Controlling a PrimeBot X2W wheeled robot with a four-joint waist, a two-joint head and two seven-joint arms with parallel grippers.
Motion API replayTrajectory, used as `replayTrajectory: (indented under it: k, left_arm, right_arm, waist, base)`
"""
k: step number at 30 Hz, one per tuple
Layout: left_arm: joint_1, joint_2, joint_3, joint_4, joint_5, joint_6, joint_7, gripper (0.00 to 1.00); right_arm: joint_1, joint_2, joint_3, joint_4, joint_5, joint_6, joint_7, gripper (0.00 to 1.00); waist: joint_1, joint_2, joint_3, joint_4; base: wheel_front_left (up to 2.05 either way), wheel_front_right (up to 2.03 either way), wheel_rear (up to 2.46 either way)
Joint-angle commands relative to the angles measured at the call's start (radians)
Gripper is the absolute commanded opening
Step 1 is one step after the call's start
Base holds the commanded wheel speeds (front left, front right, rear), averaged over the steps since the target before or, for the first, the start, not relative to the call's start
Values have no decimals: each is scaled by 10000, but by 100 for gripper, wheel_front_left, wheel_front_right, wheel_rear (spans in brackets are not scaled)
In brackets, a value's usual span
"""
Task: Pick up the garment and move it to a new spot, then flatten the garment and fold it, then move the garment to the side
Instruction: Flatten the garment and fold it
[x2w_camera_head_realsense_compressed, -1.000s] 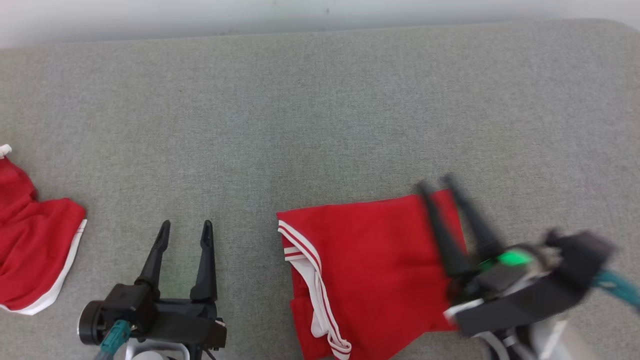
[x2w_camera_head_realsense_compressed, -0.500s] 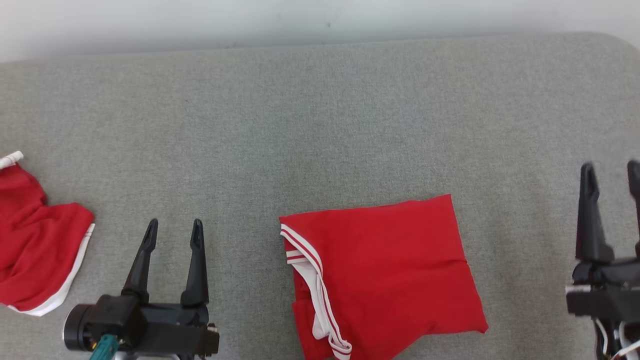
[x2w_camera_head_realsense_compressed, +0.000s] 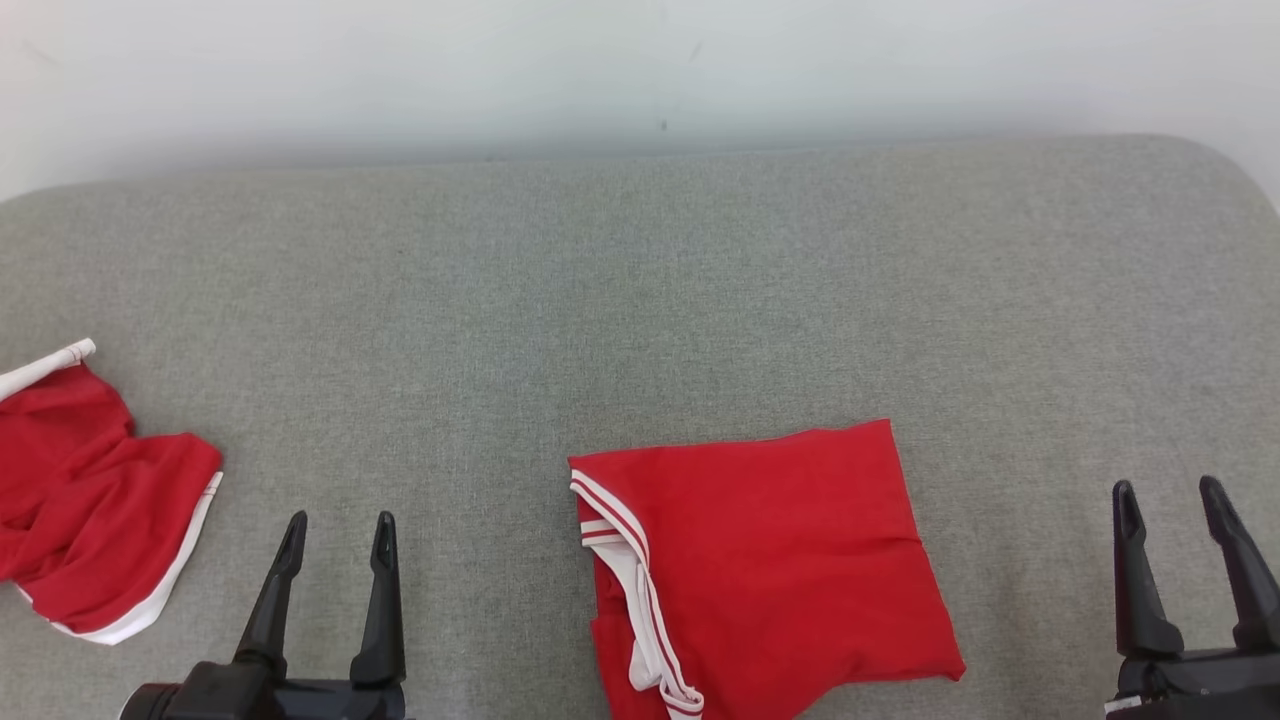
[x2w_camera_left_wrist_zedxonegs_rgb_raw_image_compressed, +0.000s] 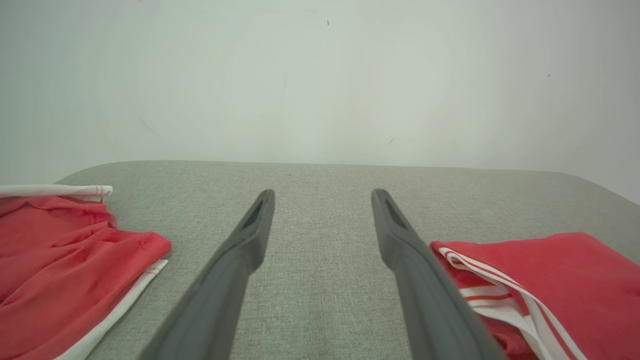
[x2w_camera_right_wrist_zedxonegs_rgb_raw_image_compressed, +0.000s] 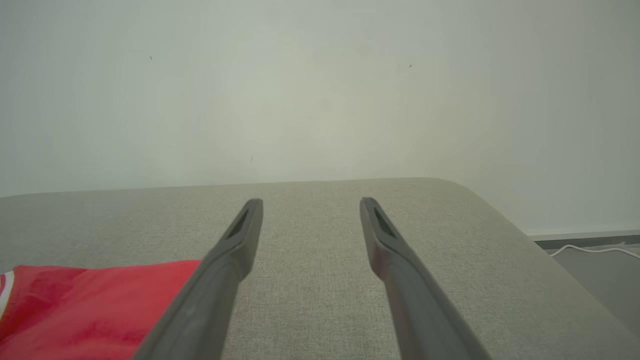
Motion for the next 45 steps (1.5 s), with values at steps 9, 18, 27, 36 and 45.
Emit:
replayTrajectory:
  k: [9, 18, 27, 36, 45]
  left_arm:
    - [206, 154, -24, -104, -45, 101, 78, 100]
    - [-140, 105, -201, 51, -87, 118, 71, 100]
    - [-454, -5, -405, 176, -114, 139, -2, 100]
    - [-748, -84, -558, 266, -114, 130, -36, 100]
    - [-1049, -189, -707, 220, -150, 132, -45, 100]
  right_arm:
    - [151, 150, 86, 192, 63, 4, -96, 100]
    - [-392, -236, 477, 594, 368, 4, 77, 100]
    - [-1154, -416, 3768, 1073, 767, 4, 106, 32]
    - [-1983, -765, 6238, 1972, 991, 4, 8, 0]
    - [-3089, -799, 8700, 3107, 1896, 4, 124, 0]
  waist:
    - [1, 1, -113, -101]
    - [1, 1, 113, 64]
    - [1, 1, 495, 331]
    - [1, 1, 849, 550]
    - [1, 1, 1209, 807]
  base:
    - [0, 0, 0]
    - [0, 0, 0]
    - [0, 0, 0]
    - [0, 0, 0]
    - [0, 0, 0]
